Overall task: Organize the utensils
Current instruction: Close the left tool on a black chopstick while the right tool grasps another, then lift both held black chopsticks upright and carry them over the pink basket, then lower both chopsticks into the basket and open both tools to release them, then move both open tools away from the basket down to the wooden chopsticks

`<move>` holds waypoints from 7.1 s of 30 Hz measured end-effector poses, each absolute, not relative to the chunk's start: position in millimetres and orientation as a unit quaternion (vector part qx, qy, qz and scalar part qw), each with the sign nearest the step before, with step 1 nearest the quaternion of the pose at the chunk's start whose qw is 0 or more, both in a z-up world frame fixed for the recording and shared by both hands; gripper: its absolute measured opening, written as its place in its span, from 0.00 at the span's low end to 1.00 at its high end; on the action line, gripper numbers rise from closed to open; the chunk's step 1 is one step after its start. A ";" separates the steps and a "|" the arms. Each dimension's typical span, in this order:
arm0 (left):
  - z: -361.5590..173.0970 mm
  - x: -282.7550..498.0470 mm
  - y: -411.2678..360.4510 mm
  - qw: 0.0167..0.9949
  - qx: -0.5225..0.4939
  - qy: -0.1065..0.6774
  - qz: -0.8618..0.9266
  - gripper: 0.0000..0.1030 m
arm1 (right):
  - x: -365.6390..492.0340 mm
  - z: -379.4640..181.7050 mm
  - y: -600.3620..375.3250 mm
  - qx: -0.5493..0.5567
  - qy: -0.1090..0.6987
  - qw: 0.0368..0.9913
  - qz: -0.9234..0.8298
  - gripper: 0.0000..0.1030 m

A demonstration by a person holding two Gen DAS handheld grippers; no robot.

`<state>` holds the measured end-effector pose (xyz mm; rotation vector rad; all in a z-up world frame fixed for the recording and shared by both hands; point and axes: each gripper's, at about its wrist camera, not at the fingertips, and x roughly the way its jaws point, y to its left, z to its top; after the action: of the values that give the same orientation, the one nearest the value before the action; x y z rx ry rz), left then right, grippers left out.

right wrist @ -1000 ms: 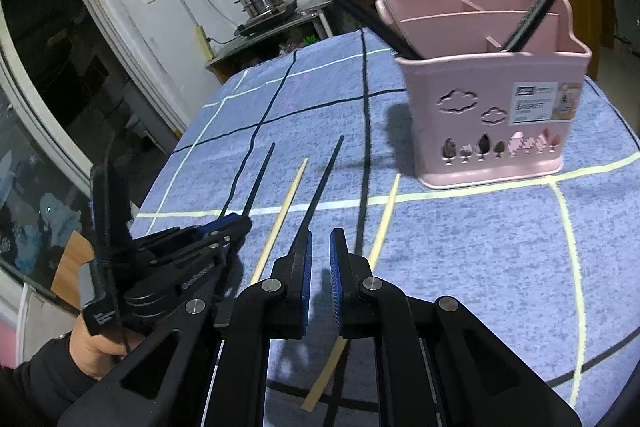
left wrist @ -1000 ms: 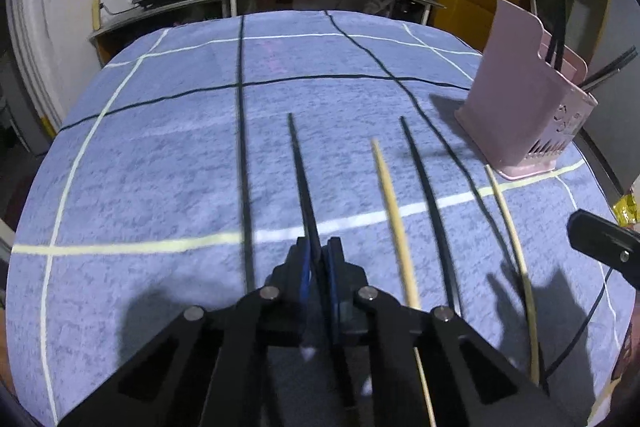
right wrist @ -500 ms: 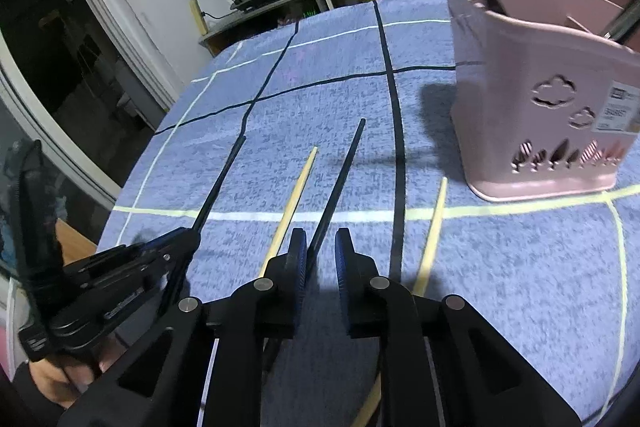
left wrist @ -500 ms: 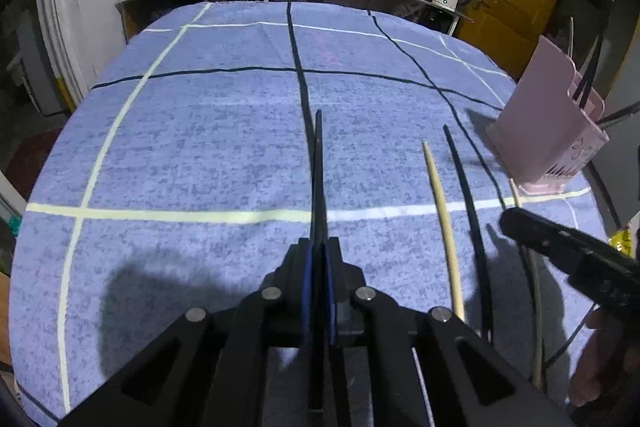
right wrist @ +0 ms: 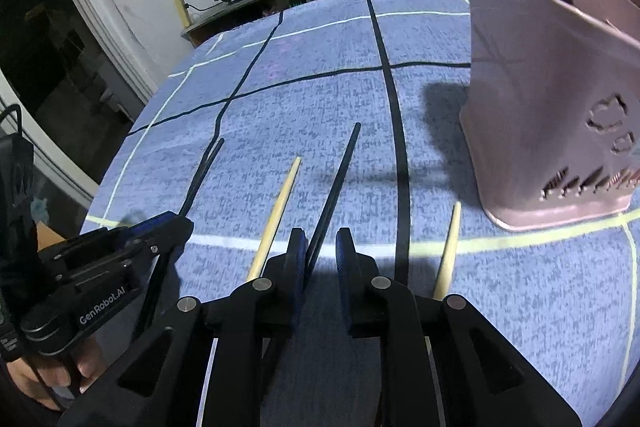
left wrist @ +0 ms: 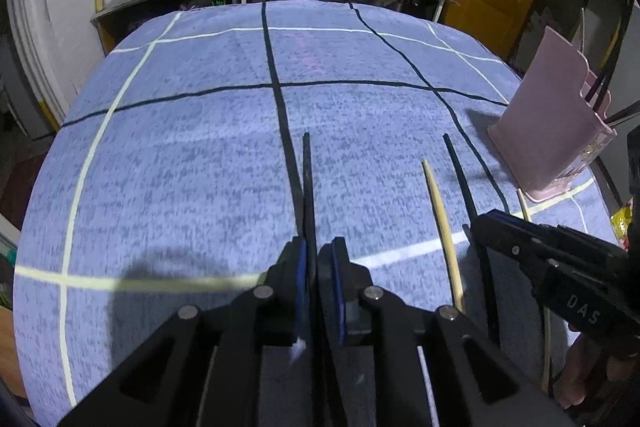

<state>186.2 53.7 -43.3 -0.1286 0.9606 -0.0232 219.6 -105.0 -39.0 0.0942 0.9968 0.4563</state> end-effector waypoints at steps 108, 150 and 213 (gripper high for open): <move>196.6 230.8 -78.7 0.934 -0.092 0.284 -0.196 0.06 | 205.1 188.8 -287.3 0.135 0.230 0.952 0.150 0.05; 135.1 261.0 -90.8 0.923 -0.061 0.339 -0.173 0.08 | 246.1 118.8 -258.4 0.052 0.308 0.942 0.121 0.06; 50.8 145.4 -4.1 0.921 -0.089 0.369 -0.091 0.49 | 149.4 63.2 -214.8 0.066 0.364 0.907 0.198 0.18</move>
<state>145.4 -4.1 50.8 -0.1825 0.7571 -0.1871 149.4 -214.8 63.2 0.1371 0.7521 0.4096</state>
